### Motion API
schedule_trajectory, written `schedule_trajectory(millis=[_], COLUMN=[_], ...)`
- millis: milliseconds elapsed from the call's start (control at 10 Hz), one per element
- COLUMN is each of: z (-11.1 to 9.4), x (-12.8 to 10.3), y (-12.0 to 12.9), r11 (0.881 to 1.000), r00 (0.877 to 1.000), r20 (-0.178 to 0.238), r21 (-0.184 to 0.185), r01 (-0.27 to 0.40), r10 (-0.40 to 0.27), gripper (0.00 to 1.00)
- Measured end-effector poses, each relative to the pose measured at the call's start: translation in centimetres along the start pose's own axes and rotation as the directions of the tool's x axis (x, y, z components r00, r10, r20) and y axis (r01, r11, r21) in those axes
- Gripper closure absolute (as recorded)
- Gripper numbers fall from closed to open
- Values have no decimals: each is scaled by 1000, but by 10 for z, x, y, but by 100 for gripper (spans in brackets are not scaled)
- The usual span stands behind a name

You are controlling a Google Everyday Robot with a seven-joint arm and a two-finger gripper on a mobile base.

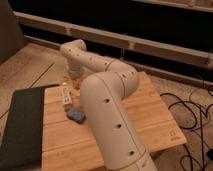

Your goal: Place the pepper in the ceramic cup

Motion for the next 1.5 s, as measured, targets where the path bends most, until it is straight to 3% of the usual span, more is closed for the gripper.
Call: schedule_trajectory(millis=[300,700,1200,1500], z=[-22,-35,-35,-32], x=[37,89,90,93], y=[-2,-6,-3,-15], r11=[997,985,985,983], r00=[997,986,987,991], r20=[30,57,55,22], r21=[38,64,66,130], r01=[-66,-157,-157,-133], r10=[65,154,153,132], gripper=[100,100,100,100])
